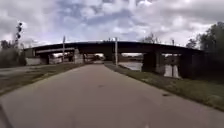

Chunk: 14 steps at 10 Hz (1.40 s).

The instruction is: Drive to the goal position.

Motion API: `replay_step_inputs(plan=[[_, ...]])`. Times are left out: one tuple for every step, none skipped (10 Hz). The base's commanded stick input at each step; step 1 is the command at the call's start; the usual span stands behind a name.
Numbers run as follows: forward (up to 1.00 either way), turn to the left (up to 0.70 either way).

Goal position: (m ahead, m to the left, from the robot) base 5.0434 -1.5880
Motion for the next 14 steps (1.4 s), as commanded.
replay_step_inputs(plan=[[0.70,0.00],[0.70,0.00],[0.70,0.00],[0.70,0.00],[0.70,0.00],[0.70,0.00],[0.70,0.04],[0.70,0.35],[0.70,0.35],[0.70,0.35],[0.70,0.35],[0.70,0.35],[0.70,0.35],[0.70,0.35]])
